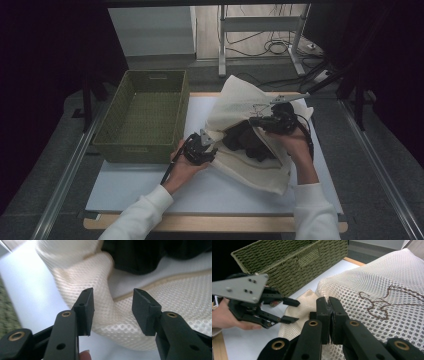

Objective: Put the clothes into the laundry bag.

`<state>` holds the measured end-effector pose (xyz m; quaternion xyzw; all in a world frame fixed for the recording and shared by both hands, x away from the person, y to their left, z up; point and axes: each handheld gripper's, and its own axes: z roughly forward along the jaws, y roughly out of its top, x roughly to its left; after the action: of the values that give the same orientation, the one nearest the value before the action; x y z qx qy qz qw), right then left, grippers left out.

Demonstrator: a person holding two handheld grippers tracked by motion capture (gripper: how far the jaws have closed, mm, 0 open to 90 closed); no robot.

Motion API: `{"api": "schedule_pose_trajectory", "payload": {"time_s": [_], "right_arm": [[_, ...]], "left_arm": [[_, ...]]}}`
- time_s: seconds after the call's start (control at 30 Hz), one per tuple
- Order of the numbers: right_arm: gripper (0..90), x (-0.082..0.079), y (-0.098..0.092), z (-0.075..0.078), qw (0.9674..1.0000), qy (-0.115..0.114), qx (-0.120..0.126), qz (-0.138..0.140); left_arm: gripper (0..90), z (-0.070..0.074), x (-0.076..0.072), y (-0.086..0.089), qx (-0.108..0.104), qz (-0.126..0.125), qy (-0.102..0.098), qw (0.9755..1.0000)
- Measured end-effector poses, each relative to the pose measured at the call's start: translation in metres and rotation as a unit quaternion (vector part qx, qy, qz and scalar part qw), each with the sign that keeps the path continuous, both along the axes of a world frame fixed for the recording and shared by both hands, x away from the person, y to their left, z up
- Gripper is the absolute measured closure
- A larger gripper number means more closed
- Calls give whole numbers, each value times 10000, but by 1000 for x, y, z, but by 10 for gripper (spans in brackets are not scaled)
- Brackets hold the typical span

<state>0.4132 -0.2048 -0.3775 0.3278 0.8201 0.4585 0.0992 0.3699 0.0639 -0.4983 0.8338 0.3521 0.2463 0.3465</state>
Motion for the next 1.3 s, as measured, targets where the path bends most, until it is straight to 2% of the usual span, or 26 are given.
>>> {"api": "schedule_pose_trajectory", "payload": {"time_s": [0.07, 0.27, 0.4, 0.47, 0.53, 0.57, 0.67, 0.73, 0.8, 0.93, 1.0, 1.1, 1.3], "right_arm": [[876, 1, 0, -1, 10000, 9, -11, 7], [875, 1, 1, -2, 10000, 20, -22, 6], [875, 1, 1, -2, 10000, 32, -23, 12], [875, 1, 1, -2, 10000, 38, -28, 20], [875, 2, 1, -3, 10000, 43, -28, 18], [875, 1, 1, -3, 10000, 47, -26, 12], [875, 2, 0, -3, 10000, 52, -12, 6], [874, 2, 0, -3, 10000, 47, -9, 11], [873, 2, 0, -3, 10000, 55, -23, 16], [873, 2, 2, -5, 9999, 98, -56, 34], [873, 3, 3, -6, 9999, 121, -71, 41], [873, 4, 4, -9, 9998, 150, -96, 46], [873, 5, 5, -11, 9997, 194, -128, 45]], "left_arm": [[530, 4, -2, 2, -98, 10, -107, 9999], [492, 6, 6, 5, -58, 179, -61, 9998], [449, 0, 19, 6, -71, 321, 283, 9991], [460, -6, 25, 5, -90, 363, 449, 9983], [525, -11, 28, 6, -171, 372, 595, 9974], [600, -12, 28, 7, -248, 335, 675, 9968], [762, -10, 23, 8, -306, 231, 654, 9971], [795, -9, 18, 8, -285, 187, 575, 9978], [800, -7, 12, 10, -316, 146, 508, 9981], [805, -9, 0, 17, -580, 76, 462, 9972], [806, -10, -4, 21, -704, 35, 517, 9962], [810, -11, -8, 27, -971, -5, 631, 9933], [817, -13, -15, 34, -1147, -77, 663, 9911]]}}
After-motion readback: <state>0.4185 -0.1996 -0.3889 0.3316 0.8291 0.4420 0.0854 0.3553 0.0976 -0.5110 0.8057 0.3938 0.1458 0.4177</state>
